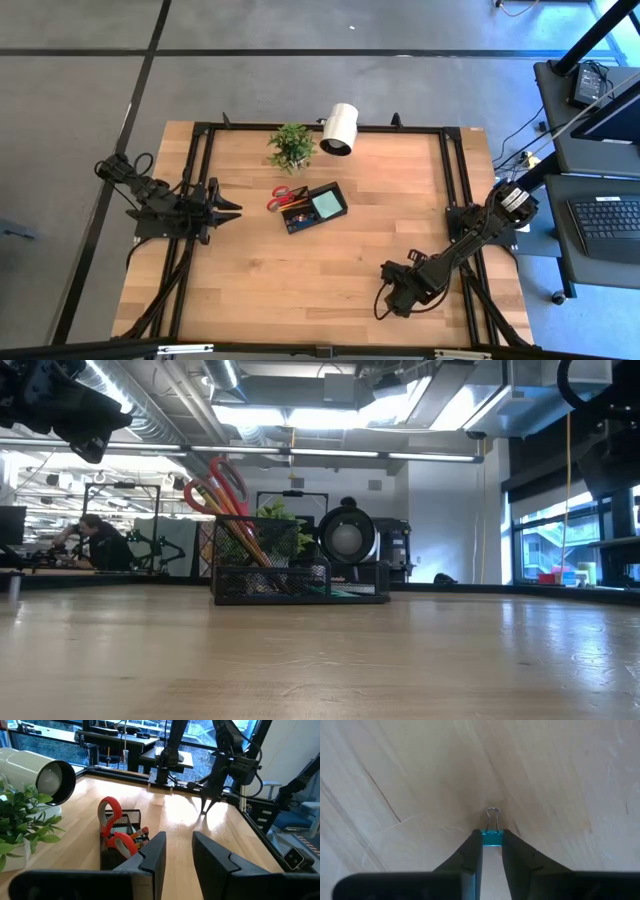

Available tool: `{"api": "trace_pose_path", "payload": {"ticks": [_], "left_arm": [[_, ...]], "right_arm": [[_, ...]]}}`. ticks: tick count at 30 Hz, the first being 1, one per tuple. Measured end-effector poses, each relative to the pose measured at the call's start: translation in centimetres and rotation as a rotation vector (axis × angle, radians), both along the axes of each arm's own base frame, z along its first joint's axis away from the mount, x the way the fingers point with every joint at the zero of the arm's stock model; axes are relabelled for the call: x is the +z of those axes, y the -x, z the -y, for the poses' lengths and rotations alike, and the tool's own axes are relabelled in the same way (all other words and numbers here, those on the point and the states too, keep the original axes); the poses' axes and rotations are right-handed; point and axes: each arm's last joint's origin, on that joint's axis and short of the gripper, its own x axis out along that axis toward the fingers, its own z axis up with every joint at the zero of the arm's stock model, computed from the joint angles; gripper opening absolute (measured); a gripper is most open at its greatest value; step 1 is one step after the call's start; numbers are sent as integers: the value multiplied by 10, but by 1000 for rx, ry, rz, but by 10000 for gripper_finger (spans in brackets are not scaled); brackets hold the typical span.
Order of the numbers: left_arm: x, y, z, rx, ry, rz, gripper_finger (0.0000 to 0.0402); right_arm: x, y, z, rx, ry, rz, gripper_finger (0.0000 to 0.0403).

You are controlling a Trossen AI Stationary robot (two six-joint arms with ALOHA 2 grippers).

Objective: Pick and place office supplies into organizer
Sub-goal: Put the blue binder clip into the black desk organizer

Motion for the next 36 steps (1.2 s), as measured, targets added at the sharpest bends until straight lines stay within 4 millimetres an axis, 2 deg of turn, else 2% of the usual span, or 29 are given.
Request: {"api": "trace_pose_path", "payload": {"ticks": [3, 5, 11, 17, 21, 26, 36], "left_arm": [[0, 0, 0, 0, 0, 0, 88], [0, 0, 0, 0, 0, 0, 90], [0, 0, 0, -1, -5, -1, 89], [0, 0, 0, -1, -8, -1, 88], [0, 0, 0, -4, -8, -1, 89], [0, 0, 0, -4, -8, -1, 90], [-1, 0, 0, -5, -11, -6, 88]], "right_arm": [[8, -6, -2, -6, -14, -13, 58], [21, -14, -4, 10, -32, 9, 58], [65, -58, 0, 52, -16, 227, 61], [116, -111, 32, 28, 203, 556, 63], [134, -139, 64, 38, 294, 676, 65], [133, -160, 98, 56, 371, 710, 66], [81, -206, 129, 117, 380, 706, 66]]}}
